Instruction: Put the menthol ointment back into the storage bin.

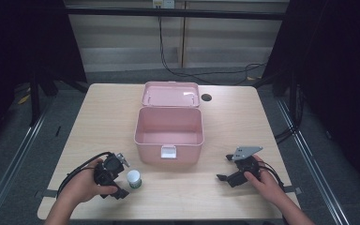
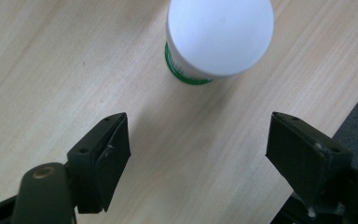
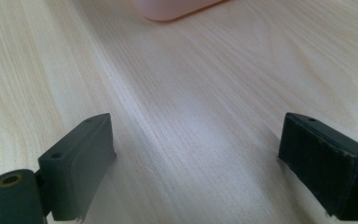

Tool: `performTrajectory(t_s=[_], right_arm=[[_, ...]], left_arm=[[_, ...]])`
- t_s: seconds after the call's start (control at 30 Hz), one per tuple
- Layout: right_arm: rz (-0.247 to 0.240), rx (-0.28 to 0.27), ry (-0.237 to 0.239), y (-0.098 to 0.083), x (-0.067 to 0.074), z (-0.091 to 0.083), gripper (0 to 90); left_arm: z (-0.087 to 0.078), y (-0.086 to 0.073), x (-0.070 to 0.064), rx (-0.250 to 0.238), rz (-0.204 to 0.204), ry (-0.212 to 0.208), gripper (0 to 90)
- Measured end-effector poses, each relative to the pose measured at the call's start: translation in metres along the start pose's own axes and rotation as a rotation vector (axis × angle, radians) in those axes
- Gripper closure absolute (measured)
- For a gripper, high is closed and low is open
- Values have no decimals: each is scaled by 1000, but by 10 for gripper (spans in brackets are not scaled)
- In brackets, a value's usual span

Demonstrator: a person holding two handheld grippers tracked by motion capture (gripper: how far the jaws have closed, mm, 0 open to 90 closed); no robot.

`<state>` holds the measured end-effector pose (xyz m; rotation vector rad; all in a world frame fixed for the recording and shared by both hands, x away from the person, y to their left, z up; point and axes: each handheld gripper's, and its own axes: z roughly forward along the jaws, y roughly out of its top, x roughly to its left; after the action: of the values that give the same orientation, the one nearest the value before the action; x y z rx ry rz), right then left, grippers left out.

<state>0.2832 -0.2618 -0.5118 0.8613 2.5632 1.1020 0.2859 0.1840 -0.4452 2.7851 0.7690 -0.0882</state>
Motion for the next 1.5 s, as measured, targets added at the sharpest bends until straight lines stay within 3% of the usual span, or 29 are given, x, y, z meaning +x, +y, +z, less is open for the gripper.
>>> performTrajectory(t_s=[0.3, 0.5, 0.73, 1.0, 1.27, 1.5], right_arm=[[1, 0, 0, 0, 0, 0, 97], [0, 0, 0, 0, 0, 0, 97], [-1, 0, 0, 0, 0, 0, 97], [-1, 0, 0, 0, 0, 0, 97], [-1, 0, 0, 0, 0, 0, 97], [-1, 0, 0, 0, 0, 0, 97]], left_arm=[[4, 23, -3, 67, 26, -12, 248], [3, 36, -4, 80, 49, -4, 278], [3, 44, -3, 103, 45, 7, 330], [2, 50, -1, 111, 12, 11, 378], [3, 58, -4, 125, 28, -1, 413], [3, 63, -4, 150, 16, -1, 464]])
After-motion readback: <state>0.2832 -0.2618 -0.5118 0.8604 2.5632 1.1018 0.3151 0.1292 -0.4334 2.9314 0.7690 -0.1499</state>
